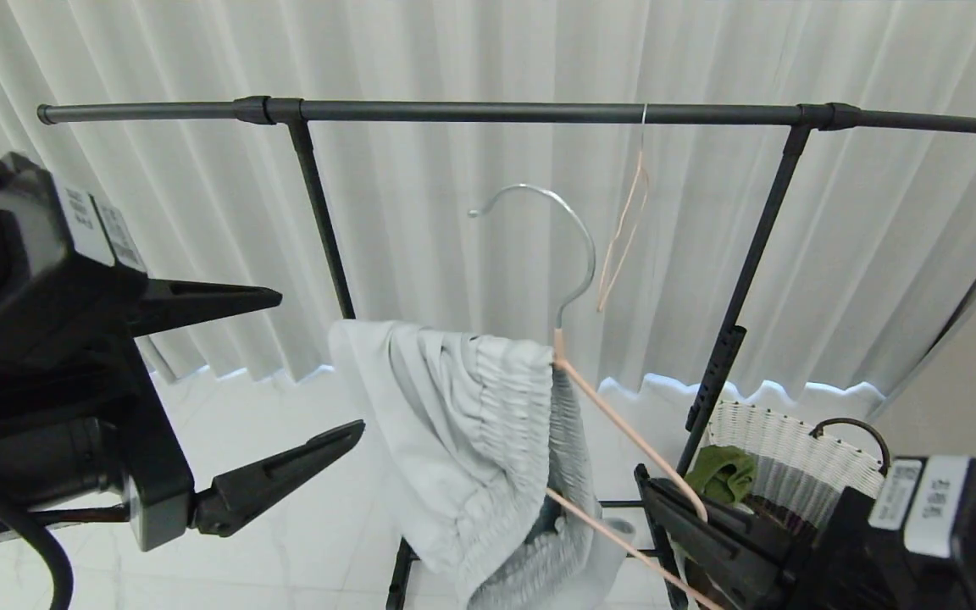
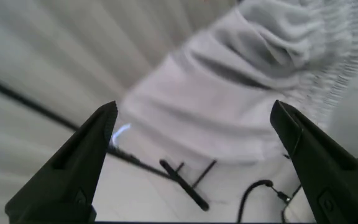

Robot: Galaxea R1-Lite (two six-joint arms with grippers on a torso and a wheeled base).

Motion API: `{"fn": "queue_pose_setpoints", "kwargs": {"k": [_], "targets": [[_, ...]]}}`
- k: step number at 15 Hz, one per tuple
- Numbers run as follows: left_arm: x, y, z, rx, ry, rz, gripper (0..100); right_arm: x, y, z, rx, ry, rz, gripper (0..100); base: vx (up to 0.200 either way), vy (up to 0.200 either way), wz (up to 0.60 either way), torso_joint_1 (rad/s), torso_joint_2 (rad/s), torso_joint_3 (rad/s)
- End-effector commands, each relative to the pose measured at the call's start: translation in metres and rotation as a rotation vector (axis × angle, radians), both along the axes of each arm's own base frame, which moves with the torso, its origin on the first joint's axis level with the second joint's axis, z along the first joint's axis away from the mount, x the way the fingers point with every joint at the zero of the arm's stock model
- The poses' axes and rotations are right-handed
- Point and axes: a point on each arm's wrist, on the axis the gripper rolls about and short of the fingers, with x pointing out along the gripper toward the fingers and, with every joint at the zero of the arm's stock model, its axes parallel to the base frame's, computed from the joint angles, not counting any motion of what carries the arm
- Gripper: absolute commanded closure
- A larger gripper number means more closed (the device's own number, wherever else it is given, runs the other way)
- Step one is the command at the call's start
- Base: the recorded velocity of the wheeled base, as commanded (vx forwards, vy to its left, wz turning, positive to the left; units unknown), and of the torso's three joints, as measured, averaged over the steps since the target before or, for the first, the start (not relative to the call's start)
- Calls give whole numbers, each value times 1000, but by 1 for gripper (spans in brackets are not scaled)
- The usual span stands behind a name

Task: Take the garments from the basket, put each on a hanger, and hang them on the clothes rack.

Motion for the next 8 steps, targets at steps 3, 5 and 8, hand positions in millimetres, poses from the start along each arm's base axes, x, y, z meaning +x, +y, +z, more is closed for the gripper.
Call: {"fn": "queue_pose_setpoints", "kwargs": {"k": [3,5,8], "targets": [[10,-11,-20,64,32,-244,0,-23,-6,-11,-36,13,105,100,0,0,0,0,0,0],[9,-13,-29,78,54,-324,0,-26,-6,-13,-44,16,123,100,0,0,0,0,0,0],[5,-15,-42,89,92,-386,0,-32,-8,-17,-63,17,155,100,0,0,0,0,0,0]]}}
